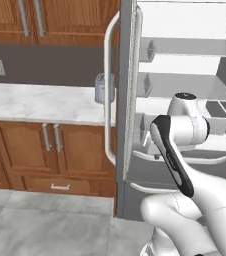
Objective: Place one of the steaks on the plate and the other in the bowl. Then place the bowl in the fridge.
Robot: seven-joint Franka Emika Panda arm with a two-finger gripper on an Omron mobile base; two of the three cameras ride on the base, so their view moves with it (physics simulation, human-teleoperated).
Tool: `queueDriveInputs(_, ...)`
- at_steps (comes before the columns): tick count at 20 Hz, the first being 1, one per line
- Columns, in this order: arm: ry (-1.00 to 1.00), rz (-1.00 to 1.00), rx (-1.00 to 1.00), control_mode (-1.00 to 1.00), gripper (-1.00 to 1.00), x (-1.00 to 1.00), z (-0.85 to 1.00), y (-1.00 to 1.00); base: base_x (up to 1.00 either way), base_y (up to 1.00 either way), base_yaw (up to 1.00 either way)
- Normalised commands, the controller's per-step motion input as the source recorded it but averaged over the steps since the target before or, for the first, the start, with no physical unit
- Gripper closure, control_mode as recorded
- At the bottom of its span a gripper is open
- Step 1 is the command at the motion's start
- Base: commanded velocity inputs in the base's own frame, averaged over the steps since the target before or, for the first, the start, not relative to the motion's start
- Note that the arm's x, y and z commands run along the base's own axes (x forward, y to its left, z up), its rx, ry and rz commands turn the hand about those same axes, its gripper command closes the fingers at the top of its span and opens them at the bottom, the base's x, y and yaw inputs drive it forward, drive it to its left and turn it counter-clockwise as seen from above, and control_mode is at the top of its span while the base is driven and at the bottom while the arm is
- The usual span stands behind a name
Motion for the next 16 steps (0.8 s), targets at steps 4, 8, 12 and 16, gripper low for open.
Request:
queueDriveInputs(4,0.00,0.00,0.00,1.00,-1.00,0.00,0.00,0.00,0.00,0.38,0.65)
queueDriveInputs(8,0.00,0.00,0.00,1.00,-1.00,0.00,0.00,0.00,0.00,0.63,0.80)
queueDriveInputs(12,0.00,0.00,0.00,1.00,-1.00,0.00,0.00,0.00,0.00,0.89,0.80)
queueDriveInputs(16,0.00,0.00,0.00,1.00,-1.00,0.00,0.00,0.00,0.01,0.74,0.81)
